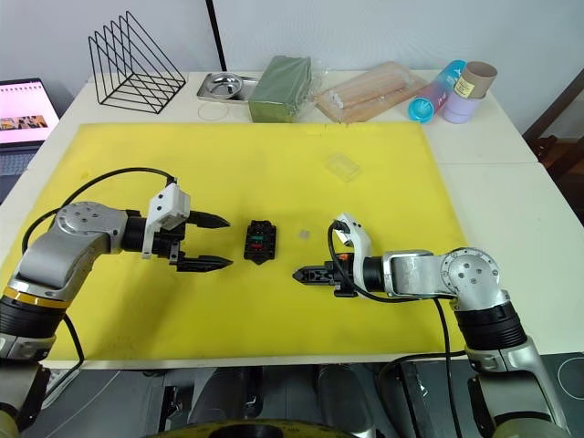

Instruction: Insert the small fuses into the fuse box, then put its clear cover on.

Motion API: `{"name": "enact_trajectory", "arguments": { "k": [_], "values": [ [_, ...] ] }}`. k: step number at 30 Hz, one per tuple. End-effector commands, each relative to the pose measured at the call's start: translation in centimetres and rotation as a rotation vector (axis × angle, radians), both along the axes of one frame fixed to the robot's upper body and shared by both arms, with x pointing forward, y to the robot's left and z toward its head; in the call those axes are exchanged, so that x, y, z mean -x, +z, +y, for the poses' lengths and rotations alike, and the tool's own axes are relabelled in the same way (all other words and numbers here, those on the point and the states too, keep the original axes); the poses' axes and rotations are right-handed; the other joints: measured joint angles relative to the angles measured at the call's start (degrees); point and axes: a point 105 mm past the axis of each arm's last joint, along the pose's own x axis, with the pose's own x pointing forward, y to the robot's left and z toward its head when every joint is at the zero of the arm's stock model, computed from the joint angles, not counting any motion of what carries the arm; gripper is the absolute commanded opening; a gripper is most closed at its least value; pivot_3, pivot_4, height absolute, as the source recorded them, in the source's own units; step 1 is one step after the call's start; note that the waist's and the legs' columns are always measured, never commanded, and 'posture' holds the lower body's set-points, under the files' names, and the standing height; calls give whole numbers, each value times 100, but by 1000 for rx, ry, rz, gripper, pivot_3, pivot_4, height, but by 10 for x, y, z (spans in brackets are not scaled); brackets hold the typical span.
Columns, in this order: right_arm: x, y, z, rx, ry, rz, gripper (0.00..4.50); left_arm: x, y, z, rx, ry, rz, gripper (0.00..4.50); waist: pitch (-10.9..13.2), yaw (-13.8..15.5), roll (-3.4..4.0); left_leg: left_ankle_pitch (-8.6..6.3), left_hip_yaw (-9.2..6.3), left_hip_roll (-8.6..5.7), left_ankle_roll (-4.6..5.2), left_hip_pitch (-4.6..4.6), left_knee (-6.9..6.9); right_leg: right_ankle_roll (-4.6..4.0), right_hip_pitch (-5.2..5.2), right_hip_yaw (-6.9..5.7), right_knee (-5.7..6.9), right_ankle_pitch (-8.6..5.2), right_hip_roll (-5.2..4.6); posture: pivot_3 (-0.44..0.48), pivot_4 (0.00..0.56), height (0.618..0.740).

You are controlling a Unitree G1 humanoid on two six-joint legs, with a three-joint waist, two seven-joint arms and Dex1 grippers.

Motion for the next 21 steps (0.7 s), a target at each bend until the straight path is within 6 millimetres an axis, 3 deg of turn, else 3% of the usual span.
{"name": "enact_trajectory", "arguments": {
  "k": [1,2,3,15,21],
  "values": [
    [-2,6,1,-6,15,-22,431,0,10,-2,13,-10,-41,4500,0,0,0,0,0,0,0,0,0,0,0,0,0,0,0,0,150,740],
    [-2,6,1,-6,15,-24,70,0,10,-2,13,-10,-41,4500,0,0,0,0,0,0,0,0,0,0,0,0,0,0,0,0,150,740],
    [-2,7,0,-6,15,-24,29,0,10,-2,13,-9,-41,4500,0,0,0,0,0,0,0,0,0,0,0,0,0,0,0,0,150,740],
    [-7,9,-7,54,64,-43,29,0,10,-2,11,-5,-44,4500,0,3,0,0,1,-1,0,-1,1,1,-1,3,0,0,-1,0,150,740],
    [-14,24,-14,135,168,-72,29,0,10,-2,6,-10,-45,4500,1,5,1,0,0,-2,0,-1,1,1,-4,4,-1,0,-2,0,150,740]
  ]
}}
